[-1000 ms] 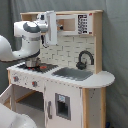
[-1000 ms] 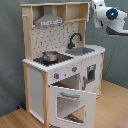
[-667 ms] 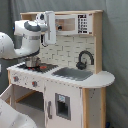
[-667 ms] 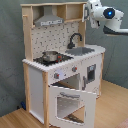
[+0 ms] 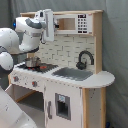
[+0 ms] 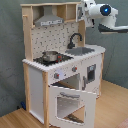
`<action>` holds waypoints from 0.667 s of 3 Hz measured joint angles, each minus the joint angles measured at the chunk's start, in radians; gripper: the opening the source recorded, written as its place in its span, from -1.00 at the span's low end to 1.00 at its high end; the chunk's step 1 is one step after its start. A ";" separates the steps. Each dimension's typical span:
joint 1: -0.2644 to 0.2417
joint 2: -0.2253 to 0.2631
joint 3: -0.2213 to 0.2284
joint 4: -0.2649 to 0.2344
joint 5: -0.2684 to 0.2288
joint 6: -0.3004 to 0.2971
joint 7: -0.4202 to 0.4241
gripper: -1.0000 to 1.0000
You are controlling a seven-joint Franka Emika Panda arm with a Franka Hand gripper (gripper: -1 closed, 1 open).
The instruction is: Play with the kitchen
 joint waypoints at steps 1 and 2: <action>-0.018 0.068 0.047 0.067 -0.003 0.000 -0.002 -1.00; -0.060 0.122 0.115 0.117 -0.011 0.000 -0.008 -1.00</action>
